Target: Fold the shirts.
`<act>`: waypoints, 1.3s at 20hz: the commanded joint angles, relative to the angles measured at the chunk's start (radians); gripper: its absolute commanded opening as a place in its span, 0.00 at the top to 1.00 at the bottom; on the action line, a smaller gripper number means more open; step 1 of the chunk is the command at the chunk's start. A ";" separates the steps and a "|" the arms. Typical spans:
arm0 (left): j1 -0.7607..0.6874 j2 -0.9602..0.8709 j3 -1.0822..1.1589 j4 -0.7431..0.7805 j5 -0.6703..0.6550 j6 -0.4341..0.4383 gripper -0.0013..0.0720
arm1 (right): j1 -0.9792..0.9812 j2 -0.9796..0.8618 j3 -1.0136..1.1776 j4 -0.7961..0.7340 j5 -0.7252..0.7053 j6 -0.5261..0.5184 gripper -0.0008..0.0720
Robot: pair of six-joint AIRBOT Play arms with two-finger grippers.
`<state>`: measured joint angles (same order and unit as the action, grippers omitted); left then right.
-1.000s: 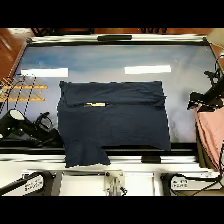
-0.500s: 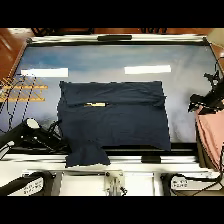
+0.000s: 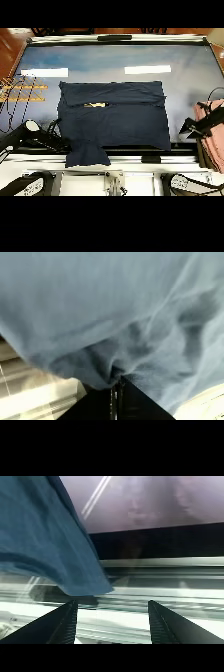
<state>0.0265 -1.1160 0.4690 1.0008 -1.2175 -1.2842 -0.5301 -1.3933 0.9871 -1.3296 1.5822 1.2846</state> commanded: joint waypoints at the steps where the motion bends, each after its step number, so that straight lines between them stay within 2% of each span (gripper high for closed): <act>1: 0.006 0.058 0.007 0.001 0.006 0.042 0.94 | -0.005 0.018 -0.154 0.055 -0.093 -0.051 0.23; 4: 0.006 0.065 0.008 0.000 -0.003 0.038 0.94 | 0.032 0.018 -0.199 0.099 -0.174 -0.052 0.23; 12: 0.006 0.065 0.038 -0.022 -0.005 0.031 0.94 | 0.035 0.018 -0.250 0.135 -0.221 -0.023 0.23; 17: 0.006 0.066 0.039 -0.024 0.005 0.044 0.94 | 0.035 0.018 -0.330 0.257 -0.290 -0.027 0.23; 21: 0.006 0.071 0.064 -0.023 0.006 0.062 0.94 | 0.035 0.018 -0.332 0.380 -0.264 -0.090 0.26; 22: 0.006 0.071 0.083 -0.023 0.006 0.063 0.94 | 0.035 0.018 -0.332 0.410 -0.257 -0.101 0.51; 24: 0.007 0.071 0.142 -0.021 0.006 0.069 0.94 | 0.035 0.018 -0.327 0.444 -0.233 -0.111 0.77; 26: 0.007 0.071 0.220 -0.004 0.003 0.069 0.94 | 0.035 0.020 -0.284 0.433 -0.164 -0.146 0.85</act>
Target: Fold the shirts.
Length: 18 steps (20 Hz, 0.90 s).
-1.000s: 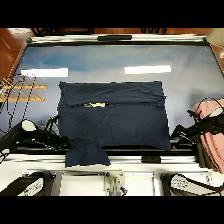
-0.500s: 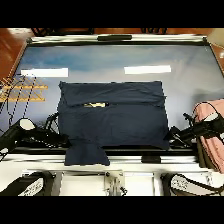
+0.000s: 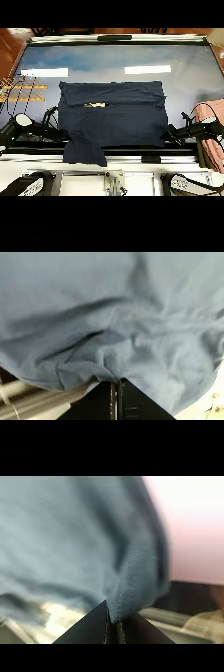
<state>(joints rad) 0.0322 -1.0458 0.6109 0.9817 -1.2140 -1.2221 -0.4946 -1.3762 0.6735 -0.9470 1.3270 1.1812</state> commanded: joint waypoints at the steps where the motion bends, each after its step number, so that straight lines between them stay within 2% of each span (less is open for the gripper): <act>1: 0.005 0.001 0.122 0.023 -0.002 0.006 0.94 | 0.000 0.015 0.069 0.054 0.119 -0.066 0.90; 4: 0.036 -0.001 0.274 0.013 -0.008 0.007 0.94 | 0.014 0.063 0.231 0.047 0.110 -0.069 0.90; 6: 0.058 -0.011 0.365 0.011 0.039 0.006 0.94 | 0.093 0.063 0.355 0.007 0.076 -0.052 0.90; 8: 0.069 -0.053 0.451 0.003 0.088 0.006 0.94 | 0.192 0.058 0.441 -0.067 -0.012 -0.043 0.90; 9: 0.069 -0.090 0.489 -0.027 0.093 0.006 0.94 | 0.233 0.048 0.478 -0.117 -0.090 -0.006 0.90; 12: 0.071 -0.237 0.585 -0.116 0.151 0.006 0.94 | 0.294 -0.039 0.599 -0.156 -0.216 0.042 0.90; 14: 0.085 -0.341 0.651 -0.152 0.182 0.006 0.94 | 0.314 -0.132 0.684 -0.166 -0.229 0.074 0.90; 18: 0.124 -0.522 0.766 -0.220 0.183 0.006 0.94 | 0.357 -0.303 0.830 -0.179 -0.268 0.075 0.90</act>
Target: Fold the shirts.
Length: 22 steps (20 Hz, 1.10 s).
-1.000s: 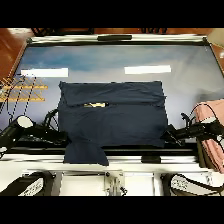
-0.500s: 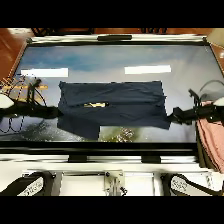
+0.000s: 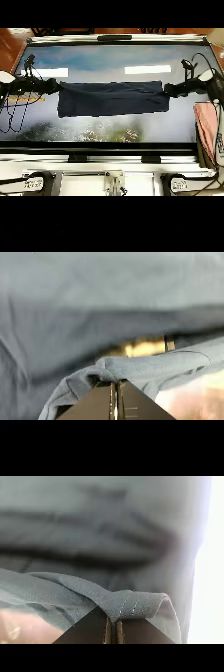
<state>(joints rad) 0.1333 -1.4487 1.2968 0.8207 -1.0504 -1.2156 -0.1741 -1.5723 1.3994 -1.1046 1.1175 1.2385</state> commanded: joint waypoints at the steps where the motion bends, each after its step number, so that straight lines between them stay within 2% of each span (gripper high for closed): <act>1: 0.031 -0.150 0.094 -0.059 0.021 -0.004 0.94 | 0.053 -0.141 0.134 -0.024 -0.086 0.018 0.90; 5: 0.053 -0.252 0.098 -0.059 0.026 -0.030 0.94 | 0.095 -0.236 0.170 -0.054 -0.163 0.081 0.90; 7: 0.052 -0.291 0.098 -0.063 0.027 -0.079 0.94 | 0.101 -0.269 0.170 -0.056 -0.142 0.086 0.90; 8: 0.047 -0.303 0.098 -0.076 0.021 -0.090 0.91 | 0.104 -0.279 0.170 -0.057 -0.121 0.082 0.85; 9: 0.042 -0.307 0.098 -0.096 0.018 -0.087 0.74 | 0.103 -0.282 0.170 -0.058 -0.104 0.079 0.65; 10: 0.040 -0.306 0.098 -0.109 0.018 -0.087 0.40 | 0.102 -0.277 0.170 -0.057 -0.085 0.067 0.33; 11: 0.041 -0.300 0.098 -0.124 0.018 -0.087 0.18 | 0.097 -0.261 0.170 -0.058 -0.064 0.033 0.29; 13: 0.050 -0.286 0.118 -0.130 -0.026 -0.087 0.15 | 0.082 -0.202 0.170 -0.080 -0.014 -0.072 0.29; 14: 0.054 -0.283 0.138 -0.130 -0.061 -0.087 0.15 | 0.069 -0.168 0.170 -0.128 -0.010 -0.084 0.28; 16: 0.055 -0.278 0.187 -0.130 -0.134 -0.087 0.15 | 0.017 -0.136 0.170 -0.178 -0.016 -0.048 0.08; 18: 0.050 -0.266 0.227 -0.130 -0.178 -0.087 0.16 | -0.061 -0.164 0.170 -0.059 -0.005 -0.028 0.08; 22: 0.033 -0.214 0.243 -0.130 -0.185 -0.075 0.16 | -0.137 -0.262 0.170 0.216 0.006 -0.073 0.08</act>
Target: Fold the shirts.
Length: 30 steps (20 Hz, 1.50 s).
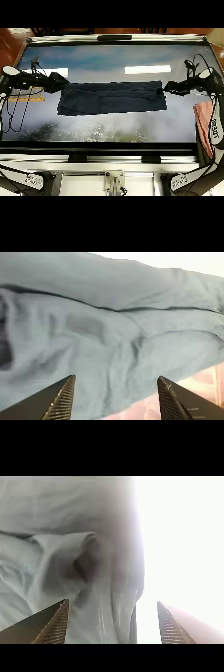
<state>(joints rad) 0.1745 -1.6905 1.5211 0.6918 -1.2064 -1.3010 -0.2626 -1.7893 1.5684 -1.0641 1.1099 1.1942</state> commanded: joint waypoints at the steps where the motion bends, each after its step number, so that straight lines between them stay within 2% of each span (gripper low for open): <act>1: -0.011 0.037 0.019 -0.001 -0.030 0.010 0.16 | -0.048 -0.060 0.001 0.193 0.007 -0.045 0.08; 12: -0.027 0.044 0.019 -0.001 -0.029 0.010 0.18 | 0.015 -0.146 0.001 0.210 -0.020 -0.043 0.08; 17: -0.042 0.044 0.019 -0.001 -0.030 0.010 0.18 | 0.053 -0.164 0.001 0.207 -0.014 0.065 0.08; 18: -0.045 0.044 0.019 -0.001 -0.029 0.010 0.18 | 0.064 -0.164 0.001 0.210 -0.013 0.065 0.12; 20: -0.050 0.044 0.019 -0.001 -0.029 0.010 0.18 | 0.087 -0.161 0.003 0.224 -0.012 0.061 0.61; 21: -0.053 0.044 0.019 -0.001 -0.029 0.009 0.18 | 0.095 -0.154 0.003 0.246 -0.008 0.053 0.79; 22: -0.057 0.044 0.019 -0.002 -0.030 0.006 0.18 | 0.098 -0.143 0.003 0.270 -0.001 0.041 0.90; 24: -0.069 0.044 0.019 -0.038 -0.034 0.006 0.19 | 0.098 -0.095 0.003 0.289 0.008 0.037 0.90; 25: -0.077 0.044 0.019 -0.077 -0.033 0.006 0.38 | 0.097 -0.059 0.003 0.288 0.013 0.039 0.90; 26: -0.089 0.044 0.019 -0.116 -0.029 0.006 0.67 | 0.094 -0.018 0.003 0.289 0.024 0.040 0.90; 27: -0.111 0.044 0.019 -0.149 -0.012 0.006 0.91 | 0.094 0.024 0.003 0.289 0.039 0.043 0.90; 30: -0.224 0.035 0.019 -0.158 0.109 -0.018 0.94 | 0.095 0.159 0.003 0.289 0.101 0.070 0.90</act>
<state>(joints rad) 0.0296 -1.6489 1.5394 0.5743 -1.1904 -1.2957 -0.1688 -1.7393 1.5707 -0.7845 1.1610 1.2388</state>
